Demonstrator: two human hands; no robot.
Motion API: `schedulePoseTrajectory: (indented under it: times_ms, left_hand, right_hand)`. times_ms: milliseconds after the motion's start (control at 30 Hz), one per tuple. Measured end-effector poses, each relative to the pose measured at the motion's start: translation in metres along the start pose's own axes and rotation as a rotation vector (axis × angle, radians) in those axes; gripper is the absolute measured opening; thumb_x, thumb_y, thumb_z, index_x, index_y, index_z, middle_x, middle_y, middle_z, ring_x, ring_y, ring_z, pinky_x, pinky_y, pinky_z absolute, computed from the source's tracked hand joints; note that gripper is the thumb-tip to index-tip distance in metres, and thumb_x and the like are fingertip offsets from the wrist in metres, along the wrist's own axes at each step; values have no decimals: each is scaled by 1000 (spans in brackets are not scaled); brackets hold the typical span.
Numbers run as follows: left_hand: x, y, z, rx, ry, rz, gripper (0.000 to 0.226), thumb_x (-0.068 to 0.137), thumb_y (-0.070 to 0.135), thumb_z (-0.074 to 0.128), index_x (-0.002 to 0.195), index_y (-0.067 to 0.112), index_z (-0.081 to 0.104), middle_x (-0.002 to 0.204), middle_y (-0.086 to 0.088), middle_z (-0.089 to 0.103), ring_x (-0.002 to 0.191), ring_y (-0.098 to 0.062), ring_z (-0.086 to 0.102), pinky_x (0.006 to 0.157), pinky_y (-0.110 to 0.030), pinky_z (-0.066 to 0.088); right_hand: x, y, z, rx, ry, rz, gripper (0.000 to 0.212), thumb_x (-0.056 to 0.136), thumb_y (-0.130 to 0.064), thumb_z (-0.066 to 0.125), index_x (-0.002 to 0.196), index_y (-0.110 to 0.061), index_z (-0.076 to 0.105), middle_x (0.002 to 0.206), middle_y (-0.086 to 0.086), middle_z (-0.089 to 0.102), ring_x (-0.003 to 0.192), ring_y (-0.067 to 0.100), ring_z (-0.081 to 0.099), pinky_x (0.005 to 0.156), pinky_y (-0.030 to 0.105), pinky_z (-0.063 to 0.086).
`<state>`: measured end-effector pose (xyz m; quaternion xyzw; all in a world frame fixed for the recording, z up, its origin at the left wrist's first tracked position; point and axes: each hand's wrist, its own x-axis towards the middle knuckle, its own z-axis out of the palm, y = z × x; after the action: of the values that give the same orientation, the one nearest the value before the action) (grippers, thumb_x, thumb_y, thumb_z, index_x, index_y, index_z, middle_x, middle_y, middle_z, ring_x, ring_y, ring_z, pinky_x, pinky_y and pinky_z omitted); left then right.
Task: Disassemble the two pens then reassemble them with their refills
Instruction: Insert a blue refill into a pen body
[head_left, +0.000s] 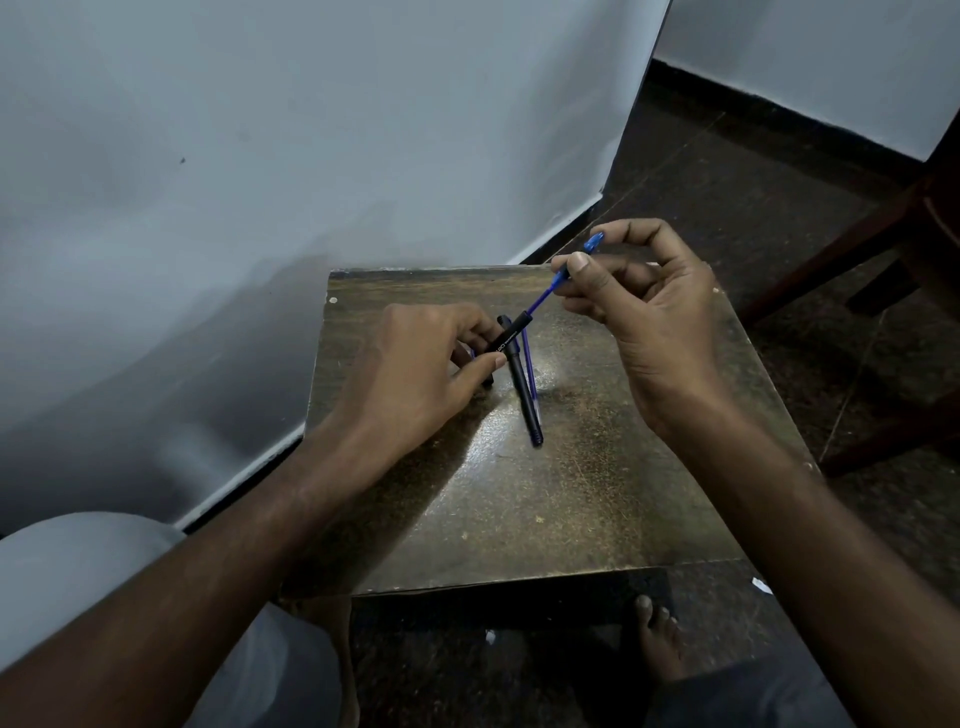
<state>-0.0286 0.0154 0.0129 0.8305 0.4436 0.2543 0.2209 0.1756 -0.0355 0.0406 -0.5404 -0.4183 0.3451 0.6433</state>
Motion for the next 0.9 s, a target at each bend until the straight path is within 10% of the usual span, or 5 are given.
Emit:
schedulePoseTrajectory:
  times_ms: [767,900]
  left_hand:
    - [-3,11,1,-28,47,70,23,96,32,81,117,25,81,103,10,83,84,3,73,75,-6,50]
    - [-1,13,0,-51,66,49,23,96,32,81,118,24,82,103,10,83,85,2,73,75,-5,50]
  right_hand:
    - [-1,16,4,-97,-131,75,15,96,-17,81,91,-14,67,81,2,72,75,12,69,77,28,61]
    - [2,15,2,7,-151,141,15,103,-24,73,109,-10,75,90,1,72,83,14,68,82,32,61]
